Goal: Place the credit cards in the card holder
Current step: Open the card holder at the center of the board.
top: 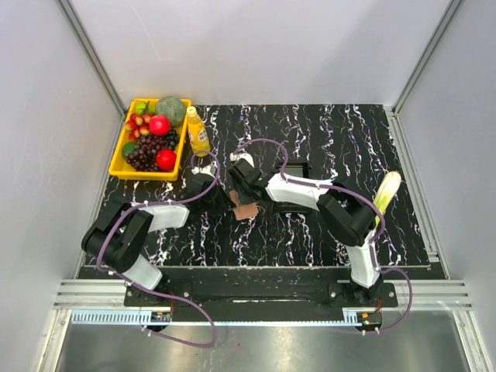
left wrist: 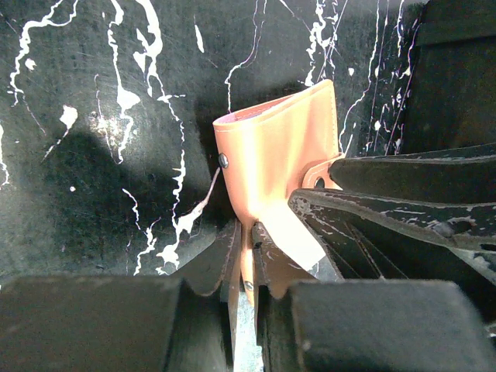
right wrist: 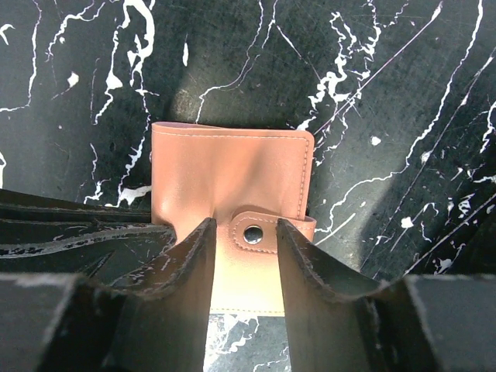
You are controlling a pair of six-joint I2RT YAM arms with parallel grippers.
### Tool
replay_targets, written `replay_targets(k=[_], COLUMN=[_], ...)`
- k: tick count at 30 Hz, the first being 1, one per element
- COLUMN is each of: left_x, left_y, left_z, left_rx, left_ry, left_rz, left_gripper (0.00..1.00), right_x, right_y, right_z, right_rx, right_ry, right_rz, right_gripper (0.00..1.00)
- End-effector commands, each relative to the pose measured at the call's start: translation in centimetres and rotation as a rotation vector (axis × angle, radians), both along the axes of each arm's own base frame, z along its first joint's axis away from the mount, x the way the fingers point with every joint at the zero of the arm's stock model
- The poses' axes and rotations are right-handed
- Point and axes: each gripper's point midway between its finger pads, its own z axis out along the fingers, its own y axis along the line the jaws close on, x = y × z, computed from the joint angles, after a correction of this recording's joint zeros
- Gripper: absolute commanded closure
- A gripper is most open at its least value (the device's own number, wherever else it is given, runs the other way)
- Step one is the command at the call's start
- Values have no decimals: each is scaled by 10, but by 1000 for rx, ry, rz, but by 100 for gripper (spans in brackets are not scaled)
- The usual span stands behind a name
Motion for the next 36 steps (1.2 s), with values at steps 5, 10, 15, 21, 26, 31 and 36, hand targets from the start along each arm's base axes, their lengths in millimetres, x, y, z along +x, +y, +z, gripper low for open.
replay_targets(k=[5, 10, 15, 21, 26, 31, 36], left_x=[11, 12, 10, 9, 8, 6, 7], left_y=[-2, -4, -3, 2, 11, 21, 26], left_z=[5, 8, 6, 0, -10, -22, -26], left_rx=[12, 4, 6, 28, 77, 127, 127], left_ry=[-32, -36, -33, -20, 4, 31, 47], left_rz=[15, 9, 9, 23, 48, 74, 80], left_gripper=[100, 100, 100, 100, 100, 100, 100], right_x=[-20, -17, -13, -10, -11, -13, -14], right_y=[-18, -19, -17, -17, -9, -8, -17], right_z=[-10, -16, -12, 2, 23, 33, 30], right_rx=[-74, -93, -87, -73, -3, 23, 14], right_ry=[38, 31, 19, -14, -33, -42, -40], right_rz=[-10, -19, -24, -32, -4, 2, -10], right_gripper=[61, 82, 84, 92, 100, 100, 100])
